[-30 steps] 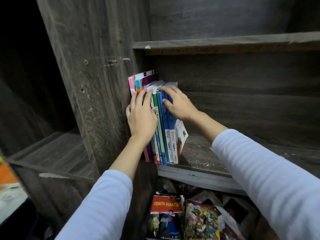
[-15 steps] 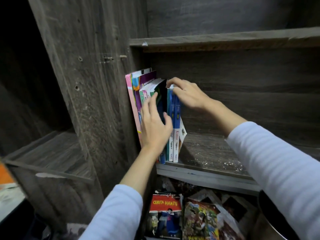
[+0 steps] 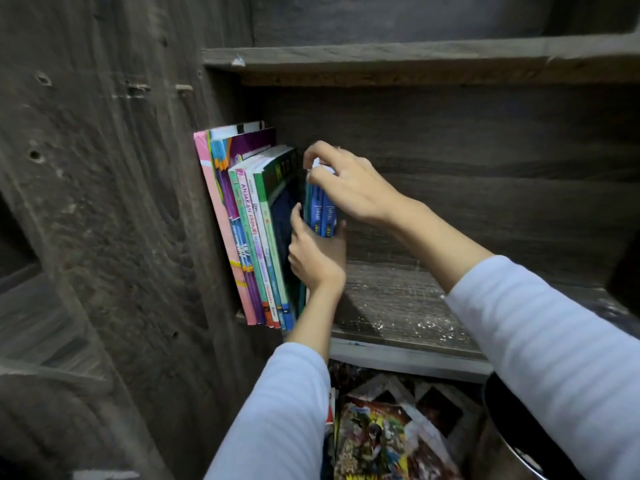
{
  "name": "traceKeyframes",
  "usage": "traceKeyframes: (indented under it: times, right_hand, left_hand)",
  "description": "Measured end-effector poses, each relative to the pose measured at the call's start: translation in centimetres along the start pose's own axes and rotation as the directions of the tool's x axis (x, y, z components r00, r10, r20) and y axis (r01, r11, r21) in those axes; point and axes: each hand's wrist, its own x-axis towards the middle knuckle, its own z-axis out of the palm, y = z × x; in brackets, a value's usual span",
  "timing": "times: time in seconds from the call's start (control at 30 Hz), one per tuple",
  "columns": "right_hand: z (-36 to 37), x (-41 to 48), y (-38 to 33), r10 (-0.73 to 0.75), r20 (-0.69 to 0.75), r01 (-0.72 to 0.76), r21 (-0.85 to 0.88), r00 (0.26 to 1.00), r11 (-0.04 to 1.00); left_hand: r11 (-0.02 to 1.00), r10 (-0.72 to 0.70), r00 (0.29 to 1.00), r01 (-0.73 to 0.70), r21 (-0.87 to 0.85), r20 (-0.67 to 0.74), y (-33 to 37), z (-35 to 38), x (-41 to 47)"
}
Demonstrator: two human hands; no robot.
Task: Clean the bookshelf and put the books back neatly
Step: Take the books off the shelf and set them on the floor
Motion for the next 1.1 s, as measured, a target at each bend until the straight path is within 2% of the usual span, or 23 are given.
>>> traceKeyframes:
  times: [0.17, 0.33, 0.4, 0.47, 0.57, 0.73, 0.9, 1.0, 1.1]
  right_hand:
    - [0.5, -0.1, 0.0, -0.014, -0.017, 0.014, 0.034, 1.0, 0.999]
    - [0.9, -1.9, 1.2, -0.118, -0.015, 0.118, 0.107, 0.993, 0.987]
    - [0.7, -2.6, 3.0, -0.039, -0.069, 0.052, 0.201, 0.997, 0.978]
    - [0.7, -3.3, 5.2, 0.11, -0.092, -0.08, 0.289, 0.99, 0.954]
    - [1.6, -4.7, 8.1, 0.265, -0.034, -0.244, 0.301, 0.964, 0.922]
    - [3.1, -6.0, 9.1, 0.416, 0.035, -0.393, 0.411, 0.908, 0.823]
    - [2.0, -5.7, 7.4, 0.45, 0.095, -0.398, 0.65, 0.888, 0.648]
    - [0.9, -6.8, 7.0, 0.431, 0.145, -0.406, 0.681, 0.891, 0.61]
    - [0.0, -8.4, 5.8, 0.307, 0.19, -0.343, 0.732, 0.933, 0.588]
  left_hand:
    - [0.998, 0.056, 0.995, -0.057, -0.013, -0.083, -0.6, -0.2, 0.5]
    - [0.992, 0.11, 0.984, -0.117, -0.04, -0.141, -1.3, -0.6, 1.1]
    - [0.994, 0.085, 0.988, -0.092, -0.052, -0.125, -1.1, -0.9, 1.3]
    - [0.995, 0.07, 0.991, -0.078, -0.068, -0.119, -0.5, -1.1, 1.6]
    - [0.99, 0.076, 0.992, -0.087, -0.111, -0.099, 0.7, -1.9, 2.2]
    - [0.975, 0.186, 0.982, -0.189, -0.121, -0.033, 2.4, -4.1, 1.7]
    - [0.927, 0.225, 0.972, -0.192, -0.324, 0.069, 3.7, -7.5, 0.8]
    - [0.866, 0.186, 0.973, -0.095, -0.491, 0.139, 4.3, -9.9, -0.4]
    - [0.796, 0.178, 0.959, -0.009, -0.605, 0.221, 4.4, -12.6, -1.8]
